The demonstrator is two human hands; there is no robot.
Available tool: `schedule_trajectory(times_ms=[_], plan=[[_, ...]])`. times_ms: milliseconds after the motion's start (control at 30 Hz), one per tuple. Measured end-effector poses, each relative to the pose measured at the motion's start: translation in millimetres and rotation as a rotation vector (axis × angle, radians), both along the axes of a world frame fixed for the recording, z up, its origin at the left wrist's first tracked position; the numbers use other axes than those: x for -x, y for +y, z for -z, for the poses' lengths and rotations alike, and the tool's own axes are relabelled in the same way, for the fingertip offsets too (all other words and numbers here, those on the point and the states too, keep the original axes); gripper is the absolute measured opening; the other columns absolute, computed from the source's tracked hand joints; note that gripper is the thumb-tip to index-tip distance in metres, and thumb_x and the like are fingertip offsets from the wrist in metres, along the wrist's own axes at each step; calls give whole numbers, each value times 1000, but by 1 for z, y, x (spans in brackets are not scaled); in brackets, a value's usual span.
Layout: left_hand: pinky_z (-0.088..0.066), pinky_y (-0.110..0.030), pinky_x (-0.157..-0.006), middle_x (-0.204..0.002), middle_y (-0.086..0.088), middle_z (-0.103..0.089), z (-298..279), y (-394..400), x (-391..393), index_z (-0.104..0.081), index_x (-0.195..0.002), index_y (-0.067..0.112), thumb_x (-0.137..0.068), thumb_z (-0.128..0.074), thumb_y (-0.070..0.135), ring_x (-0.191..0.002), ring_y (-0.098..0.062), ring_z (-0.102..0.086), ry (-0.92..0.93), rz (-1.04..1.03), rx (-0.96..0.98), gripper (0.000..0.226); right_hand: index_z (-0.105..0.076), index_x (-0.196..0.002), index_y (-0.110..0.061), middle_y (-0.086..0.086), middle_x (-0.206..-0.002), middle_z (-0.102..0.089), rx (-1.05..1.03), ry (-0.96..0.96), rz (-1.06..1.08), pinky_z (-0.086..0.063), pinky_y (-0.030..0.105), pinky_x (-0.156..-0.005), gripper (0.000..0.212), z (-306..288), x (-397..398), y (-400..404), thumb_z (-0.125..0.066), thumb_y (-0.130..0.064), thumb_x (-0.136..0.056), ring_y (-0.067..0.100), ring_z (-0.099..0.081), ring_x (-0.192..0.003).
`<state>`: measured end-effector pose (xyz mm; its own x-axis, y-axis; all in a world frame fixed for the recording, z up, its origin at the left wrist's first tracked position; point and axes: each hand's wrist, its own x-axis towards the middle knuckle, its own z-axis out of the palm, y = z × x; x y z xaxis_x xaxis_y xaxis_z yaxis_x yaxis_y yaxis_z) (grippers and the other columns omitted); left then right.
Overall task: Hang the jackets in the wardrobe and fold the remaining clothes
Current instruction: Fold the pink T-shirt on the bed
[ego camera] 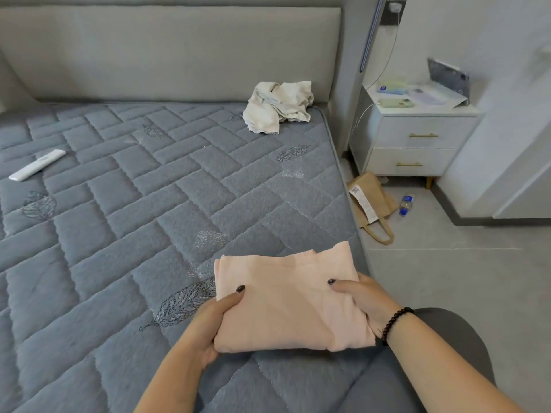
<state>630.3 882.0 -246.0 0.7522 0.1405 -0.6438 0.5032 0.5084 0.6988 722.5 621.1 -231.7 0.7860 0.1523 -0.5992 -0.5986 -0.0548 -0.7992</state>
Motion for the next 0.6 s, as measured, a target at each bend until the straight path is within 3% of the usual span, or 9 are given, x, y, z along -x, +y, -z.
schedule_trajectory(times_ms=[133,200,300,433,533,600], plan=[[-52,-47,-85,-109,-26,-69,-22,-17,0,-61,-118,-5,-86,-67,16,-97,-37,-66,-90,90,-42,39,-62,-108,-17,6,-93,-74,42,-99,23,-55,31,-63,23,-21,17,-24,-63,-7,-88,23,-70,-84],[-56,-42,-76,-106,-24,-70,-37,-29,-3,-62,-117,-5,-90,-63,15,-92,-33,-69,-152,164,-76,33,-62,-104,-19,1,-84,-76,52,-141,45,-53,28,-58,21,-34,25,-42,-63,-7,-87,20,-71,-79],[-58,-32,-63,-103,-18,-73,-62,-50,-10,-63,-115,1,-93,-60,17,-86,-26,-72,-240,252,-111,27,-61,-105,-23,3,-91,-75,55,-176,99,-53,33,-62,23,-57,35,-73,-66,-12,-86,26,-69,-86],[-58,-30,-64,-103,-12,-74,-92,-83,-24,-63,-116,9,-97,-56,24,-90,-24,-72,-319,364,-141,25,-59,-111,-21,9,-97,-73,87,-221,175,-53,36,-63,28,-85,47,-111,-68,-16,-85,31,-68,-89],[-56,-27,-63,-101,-6,-75,-108,-112,-37,-63,-115,14,-97,-57,27,-88,-20,-73,-369,443,-191,23,-60,-107,-22,5,-87,-75,104,-275,227,-53,37,-64,25,-103,53,-141,-68,-14,-85,30,-69,-87],[-56,-25,-62,-100,-4,-75,-115,-131,-47,-63,-115,17,-96,-57,26,-88,-18,-73,-398,483,-210,22,-60,-108,-24,6,-91,-74,116,-288,261,-55,43,-71,26,-110,55,-162,-68,-15,-85,32,-68,-89]])
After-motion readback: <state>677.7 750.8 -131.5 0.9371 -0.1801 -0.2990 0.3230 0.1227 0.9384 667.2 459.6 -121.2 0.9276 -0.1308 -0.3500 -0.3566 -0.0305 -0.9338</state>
